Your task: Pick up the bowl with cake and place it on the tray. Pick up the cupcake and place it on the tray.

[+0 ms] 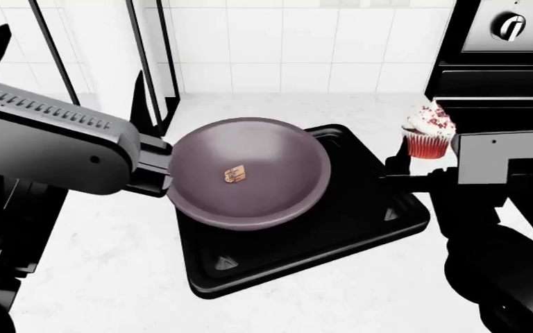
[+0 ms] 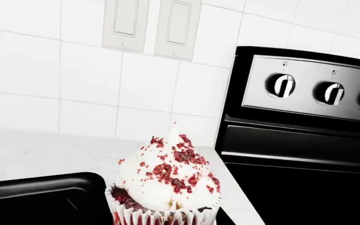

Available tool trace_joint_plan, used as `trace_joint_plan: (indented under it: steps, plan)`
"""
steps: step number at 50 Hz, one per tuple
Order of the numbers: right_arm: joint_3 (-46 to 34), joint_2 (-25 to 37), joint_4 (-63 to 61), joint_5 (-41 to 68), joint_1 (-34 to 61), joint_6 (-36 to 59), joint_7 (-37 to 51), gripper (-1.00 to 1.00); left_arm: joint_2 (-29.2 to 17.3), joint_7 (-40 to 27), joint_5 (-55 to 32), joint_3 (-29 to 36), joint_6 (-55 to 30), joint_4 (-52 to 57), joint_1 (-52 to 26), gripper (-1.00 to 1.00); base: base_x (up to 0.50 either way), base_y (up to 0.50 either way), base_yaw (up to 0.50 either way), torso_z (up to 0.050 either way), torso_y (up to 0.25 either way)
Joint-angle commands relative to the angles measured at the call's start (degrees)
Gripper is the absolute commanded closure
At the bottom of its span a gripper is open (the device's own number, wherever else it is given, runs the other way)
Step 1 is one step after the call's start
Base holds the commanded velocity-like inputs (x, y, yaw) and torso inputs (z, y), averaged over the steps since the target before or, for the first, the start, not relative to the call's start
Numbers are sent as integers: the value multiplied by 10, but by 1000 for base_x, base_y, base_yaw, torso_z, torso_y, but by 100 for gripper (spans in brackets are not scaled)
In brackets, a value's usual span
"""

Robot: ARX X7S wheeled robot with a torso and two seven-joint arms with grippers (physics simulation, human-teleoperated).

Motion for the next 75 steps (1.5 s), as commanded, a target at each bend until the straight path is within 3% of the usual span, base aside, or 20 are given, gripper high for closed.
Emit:
trace_joint_plan:
  steps: [1,10,27,75]
  plan:
    - [-18,-11,5,-37,-5,-6,-27,100,-6,11,18,-2,12,-2,19,-100,0,0,0,0,0]
    - [-28,-25,25,-48,-6,-18,-38,100,-4,11,18,-2,12,-3,19,-100,0,0,0,0,0]
    - [-59,-58,100,-130,-44,-139,-76,100,1,20,30,2,14,-11,31,-100,0,0,0,0,0]
    - [-83,-65,98,-88,-39,-93,-120,100,-7,33,55,-1,27,-15,55,-100,0,0,0,0,0]
